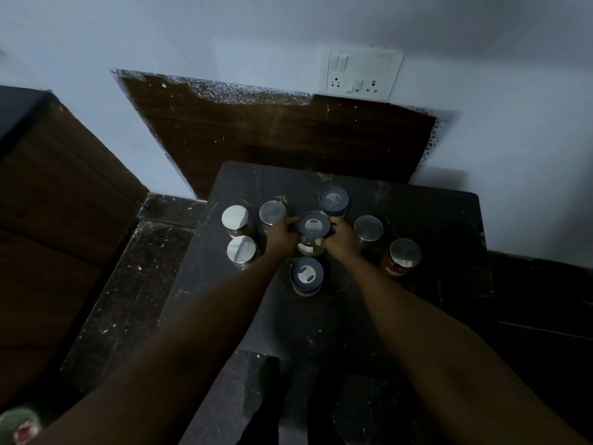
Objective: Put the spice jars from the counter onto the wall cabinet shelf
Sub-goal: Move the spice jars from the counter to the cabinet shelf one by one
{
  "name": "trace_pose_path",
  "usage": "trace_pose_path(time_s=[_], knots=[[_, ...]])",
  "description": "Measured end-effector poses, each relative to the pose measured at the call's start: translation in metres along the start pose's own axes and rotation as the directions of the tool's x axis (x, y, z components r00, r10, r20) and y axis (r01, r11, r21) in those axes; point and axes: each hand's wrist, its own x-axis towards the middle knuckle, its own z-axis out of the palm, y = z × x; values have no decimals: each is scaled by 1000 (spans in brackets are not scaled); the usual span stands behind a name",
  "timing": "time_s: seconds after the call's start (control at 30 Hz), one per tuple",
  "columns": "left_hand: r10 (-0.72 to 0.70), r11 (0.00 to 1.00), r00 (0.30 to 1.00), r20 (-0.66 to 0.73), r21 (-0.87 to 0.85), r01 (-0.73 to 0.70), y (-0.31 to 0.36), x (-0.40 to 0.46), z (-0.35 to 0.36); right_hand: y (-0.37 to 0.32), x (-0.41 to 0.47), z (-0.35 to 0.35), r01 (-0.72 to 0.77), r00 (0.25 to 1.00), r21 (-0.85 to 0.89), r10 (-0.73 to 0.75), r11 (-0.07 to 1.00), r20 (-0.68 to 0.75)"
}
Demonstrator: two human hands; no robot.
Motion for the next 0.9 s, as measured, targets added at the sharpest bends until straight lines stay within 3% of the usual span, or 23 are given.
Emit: trace_pose_path(time_s=[0.13,0.23,0.4,0.6,0.8,0.9], knots=[[41,967,999,23,-254,-34,14,-6,-16,-16,-7,-15,-55,992,279,84,959,-94],[128,927,991,27,-359,-110,34,-7,-29,-33,-8,-29,-5,984,372,71,928,-165],[176,828,983,-46,-534,-173,70,-8,-44,-69,-9,-51,72,989,498,3,864,-148],[186,755,971,-151,-610,-240,99,-14,-63,-104,-17,-72,206,979,526,-179,825,-102],[302,689,904,-303,-586,-426,140,-33,-112,-164,-39,-92,393,916,456,-383,799,-119],[325,608,860,-394,-609,-509,175,-42,-147,-208,-54,-104,491,870,421,-459,763,-181]])
